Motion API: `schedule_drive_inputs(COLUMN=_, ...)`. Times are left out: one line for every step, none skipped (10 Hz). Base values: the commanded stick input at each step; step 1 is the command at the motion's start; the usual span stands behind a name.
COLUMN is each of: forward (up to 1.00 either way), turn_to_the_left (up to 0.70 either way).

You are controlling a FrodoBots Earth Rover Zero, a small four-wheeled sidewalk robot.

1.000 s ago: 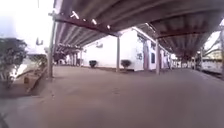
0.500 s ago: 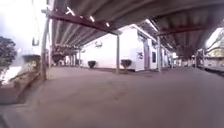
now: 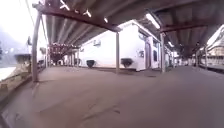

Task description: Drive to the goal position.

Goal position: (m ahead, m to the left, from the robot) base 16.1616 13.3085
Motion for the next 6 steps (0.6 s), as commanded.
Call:
schedule_drive_inputs(forward=0.85, turn_to_the_left=0.34)
schedule_drive_inputs(forward=0.85, turn_to_the_left=0.34)
schedule_drive_inputs(forward=0.85, turn_to_the_left=0.34)
schedule_drive_inputs(forward=0.85, turn_to_the_left=0.34)
schedule_drive_inputs(forward=0.85, turn_to_the_left=0.34)
schedule_drive_inputs(forward=0.85, turn_to_the_left=0.34)
